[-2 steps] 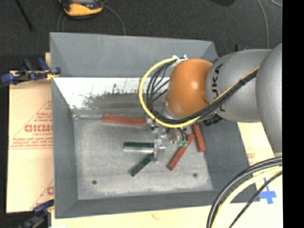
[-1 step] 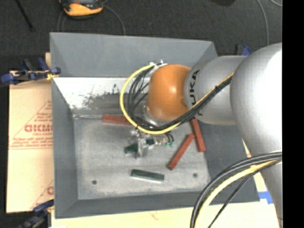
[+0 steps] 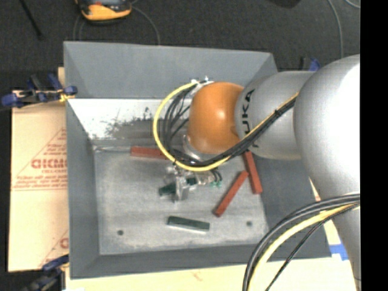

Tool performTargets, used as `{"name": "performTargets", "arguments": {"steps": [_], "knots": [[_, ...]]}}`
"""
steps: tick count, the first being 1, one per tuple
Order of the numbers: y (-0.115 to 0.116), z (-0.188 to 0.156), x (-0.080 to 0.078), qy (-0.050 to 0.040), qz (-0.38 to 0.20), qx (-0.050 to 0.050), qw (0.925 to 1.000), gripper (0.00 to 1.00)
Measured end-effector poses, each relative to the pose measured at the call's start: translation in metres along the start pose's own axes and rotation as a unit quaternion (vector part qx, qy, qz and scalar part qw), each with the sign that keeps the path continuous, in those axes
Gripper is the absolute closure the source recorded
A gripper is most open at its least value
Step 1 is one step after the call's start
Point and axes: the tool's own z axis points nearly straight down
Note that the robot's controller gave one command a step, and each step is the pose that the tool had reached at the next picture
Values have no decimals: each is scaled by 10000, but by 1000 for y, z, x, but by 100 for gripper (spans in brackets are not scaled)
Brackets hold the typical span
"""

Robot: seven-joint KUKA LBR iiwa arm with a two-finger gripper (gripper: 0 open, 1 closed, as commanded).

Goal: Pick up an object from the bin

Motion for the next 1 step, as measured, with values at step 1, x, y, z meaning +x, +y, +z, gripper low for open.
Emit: {"name": "performTargets", "arguments": {"steps": [1], "knots": [[-32,-157,44,-4,162,18,9999,100]]}}
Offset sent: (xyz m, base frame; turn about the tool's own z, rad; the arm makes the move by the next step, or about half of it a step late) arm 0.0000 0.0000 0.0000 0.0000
